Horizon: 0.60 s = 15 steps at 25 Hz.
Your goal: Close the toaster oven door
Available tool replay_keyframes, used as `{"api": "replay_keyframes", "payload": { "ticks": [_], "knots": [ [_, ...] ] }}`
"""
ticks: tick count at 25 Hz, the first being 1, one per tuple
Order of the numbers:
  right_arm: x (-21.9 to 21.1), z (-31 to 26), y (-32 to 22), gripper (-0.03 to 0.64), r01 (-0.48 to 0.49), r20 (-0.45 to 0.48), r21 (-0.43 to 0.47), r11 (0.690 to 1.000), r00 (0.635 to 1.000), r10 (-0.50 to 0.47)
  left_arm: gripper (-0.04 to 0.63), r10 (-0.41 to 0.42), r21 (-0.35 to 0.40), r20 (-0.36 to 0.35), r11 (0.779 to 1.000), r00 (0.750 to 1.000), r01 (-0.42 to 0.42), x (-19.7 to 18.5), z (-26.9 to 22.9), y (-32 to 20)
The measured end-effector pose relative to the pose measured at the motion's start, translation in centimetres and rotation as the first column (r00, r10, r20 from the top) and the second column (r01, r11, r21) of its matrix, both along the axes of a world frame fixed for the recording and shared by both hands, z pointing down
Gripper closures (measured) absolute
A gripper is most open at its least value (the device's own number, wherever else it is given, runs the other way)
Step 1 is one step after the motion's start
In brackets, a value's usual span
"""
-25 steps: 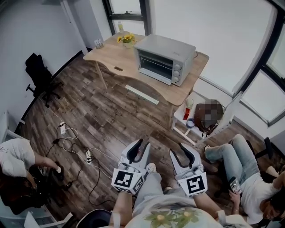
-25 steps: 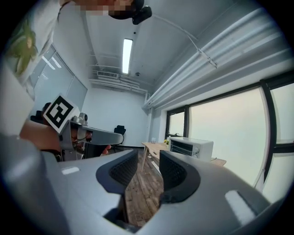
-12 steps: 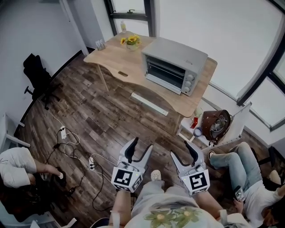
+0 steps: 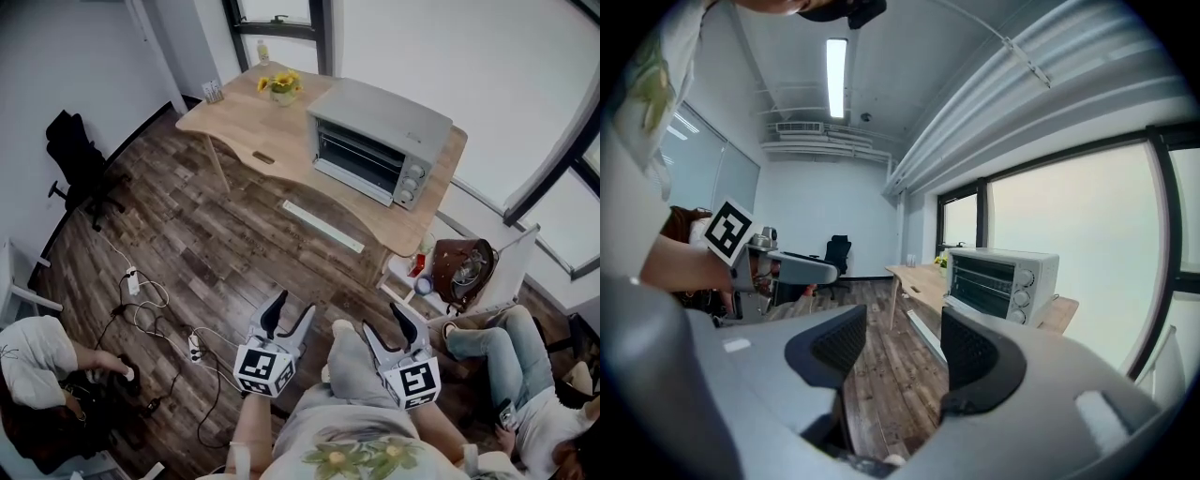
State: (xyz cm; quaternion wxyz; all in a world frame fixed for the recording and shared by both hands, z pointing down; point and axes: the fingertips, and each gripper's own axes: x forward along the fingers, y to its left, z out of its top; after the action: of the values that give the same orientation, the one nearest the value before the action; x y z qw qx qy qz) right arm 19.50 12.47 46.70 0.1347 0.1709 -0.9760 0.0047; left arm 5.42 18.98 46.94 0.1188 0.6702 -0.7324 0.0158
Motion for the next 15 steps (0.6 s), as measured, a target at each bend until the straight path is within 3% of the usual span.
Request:
{"api": "replay_keyframes", "payload": {
  "ticks": [7, 15],
  "knots": [
    [-2.2, 4.2, -5.0, 0.379, -0.056, -0.067, -0.075, 0.996, 0.996, 0.051, 0.354, 0.0, -0.05, -0.023, 0.999, 1.0, -0.001, -5.0, 3.0, -3.5],
    [-6.3, 7.1, -10.0, 0.379, -0.094, -0.133, -0.116, 0.989, 0.988, 0.079, 0.354, 0.073, -0.146, -0.005, 0.987, 0.997, -0.073, -10.3, 4.9, -8.3]
  ]
}}
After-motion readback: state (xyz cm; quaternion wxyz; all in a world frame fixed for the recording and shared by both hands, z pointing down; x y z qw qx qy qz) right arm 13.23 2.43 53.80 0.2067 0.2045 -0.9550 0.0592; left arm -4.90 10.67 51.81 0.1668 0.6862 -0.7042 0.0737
